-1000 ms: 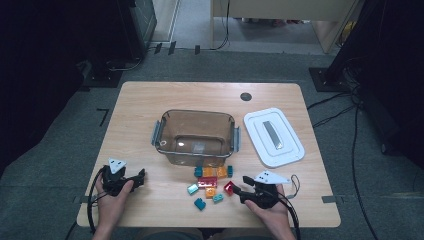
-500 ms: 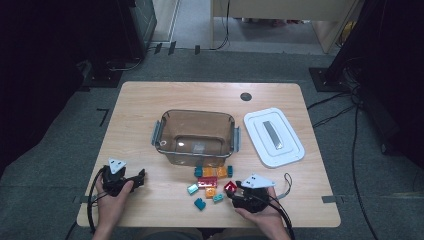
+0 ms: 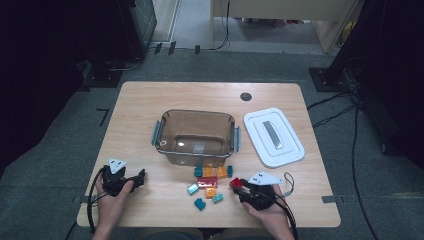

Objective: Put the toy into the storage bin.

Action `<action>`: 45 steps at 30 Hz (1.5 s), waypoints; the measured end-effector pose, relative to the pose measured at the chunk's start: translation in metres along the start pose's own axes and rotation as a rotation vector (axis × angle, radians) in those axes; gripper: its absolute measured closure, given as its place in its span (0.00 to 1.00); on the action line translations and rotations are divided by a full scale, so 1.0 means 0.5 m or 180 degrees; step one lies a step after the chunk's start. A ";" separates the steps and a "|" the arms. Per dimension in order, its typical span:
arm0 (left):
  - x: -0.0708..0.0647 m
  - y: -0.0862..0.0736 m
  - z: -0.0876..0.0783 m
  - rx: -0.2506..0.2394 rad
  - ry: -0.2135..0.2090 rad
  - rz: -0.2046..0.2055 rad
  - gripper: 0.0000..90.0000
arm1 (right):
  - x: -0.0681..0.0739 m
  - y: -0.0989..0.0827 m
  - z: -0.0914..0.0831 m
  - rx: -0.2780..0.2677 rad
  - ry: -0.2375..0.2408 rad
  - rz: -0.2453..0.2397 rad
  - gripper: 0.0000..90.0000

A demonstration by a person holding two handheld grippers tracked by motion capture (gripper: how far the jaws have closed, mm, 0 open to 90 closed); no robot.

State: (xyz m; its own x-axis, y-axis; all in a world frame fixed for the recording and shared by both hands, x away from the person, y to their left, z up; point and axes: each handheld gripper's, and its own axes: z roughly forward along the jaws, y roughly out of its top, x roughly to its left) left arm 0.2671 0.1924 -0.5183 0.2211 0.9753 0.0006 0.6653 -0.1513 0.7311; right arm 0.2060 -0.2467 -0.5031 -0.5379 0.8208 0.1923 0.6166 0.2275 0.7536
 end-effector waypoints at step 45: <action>0.000 0.000 0.000 0.0000 0.0001 0.0002 0.15 | -0.075 0.255 -0.133 -0.0225 -0.0240 -0.0053 0.67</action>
State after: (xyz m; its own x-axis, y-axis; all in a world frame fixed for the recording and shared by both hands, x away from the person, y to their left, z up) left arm 0.2671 0.1925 -0.5182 0.2212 0.9752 0.0014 0.6651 -0.1519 0.7312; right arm 0.2667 -0.2833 -0.3726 -0.5012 0.8550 0.1335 0.5644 0.2061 0.7993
